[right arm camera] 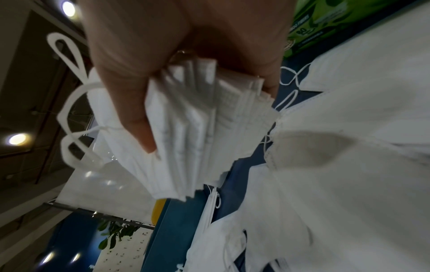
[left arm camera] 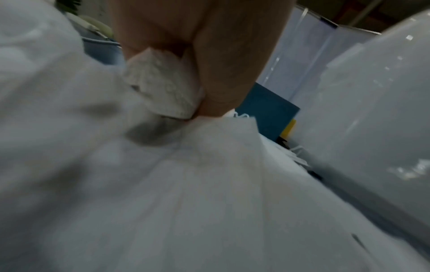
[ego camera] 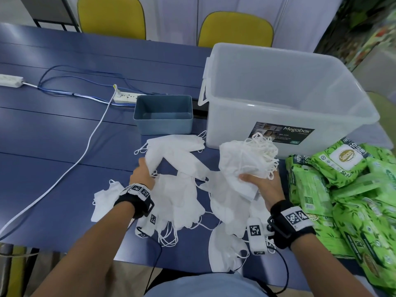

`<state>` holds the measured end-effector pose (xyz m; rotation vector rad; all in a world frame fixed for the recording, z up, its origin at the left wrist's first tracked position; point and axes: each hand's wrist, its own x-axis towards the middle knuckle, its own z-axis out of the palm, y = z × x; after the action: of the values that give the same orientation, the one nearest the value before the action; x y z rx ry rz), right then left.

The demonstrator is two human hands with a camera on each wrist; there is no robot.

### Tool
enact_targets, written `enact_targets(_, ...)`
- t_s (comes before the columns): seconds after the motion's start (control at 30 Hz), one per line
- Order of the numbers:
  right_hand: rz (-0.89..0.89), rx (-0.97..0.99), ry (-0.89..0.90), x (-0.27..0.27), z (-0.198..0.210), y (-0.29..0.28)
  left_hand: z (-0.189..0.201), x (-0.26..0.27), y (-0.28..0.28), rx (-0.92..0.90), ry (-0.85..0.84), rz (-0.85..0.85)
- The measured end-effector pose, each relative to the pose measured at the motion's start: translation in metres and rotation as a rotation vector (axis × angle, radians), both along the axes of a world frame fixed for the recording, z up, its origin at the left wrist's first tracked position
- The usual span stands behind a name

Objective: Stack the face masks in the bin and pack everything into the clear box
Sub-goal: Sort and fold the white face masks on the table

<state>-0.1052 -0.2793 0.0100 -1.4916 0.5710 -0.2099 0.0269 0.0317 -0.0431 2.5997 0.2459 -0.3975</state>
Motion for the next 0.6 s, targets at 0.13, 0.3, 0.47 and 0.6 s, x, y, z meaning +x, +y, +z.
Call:
enact_targets(0.13, -0.036, 0.008, 0.021, 0.000, -0.003, -0.004, 0.003, 0.006, 0.011, -0.172, -0.036, 0.208)
enact_targets(0.3, -0.065, 0.021, 0.026, -0.001, -0.006, -0.008, 0.005, 0.008, 0.009, -0.862, 0.086, 0.223)
enact_targets(0.47, -0.097, 0.053, 0.021, -0.001, -0.007, -0.004, 0.005, -0.006, 0.011, -0.601, 0.064, -0.013)
enact_targets(0.6, -0.082, 0.049, 0.036, 0.000, -0.003, 0.002, -0.010, -0.040, 0.015, -0.006, 0.077, -0.133)
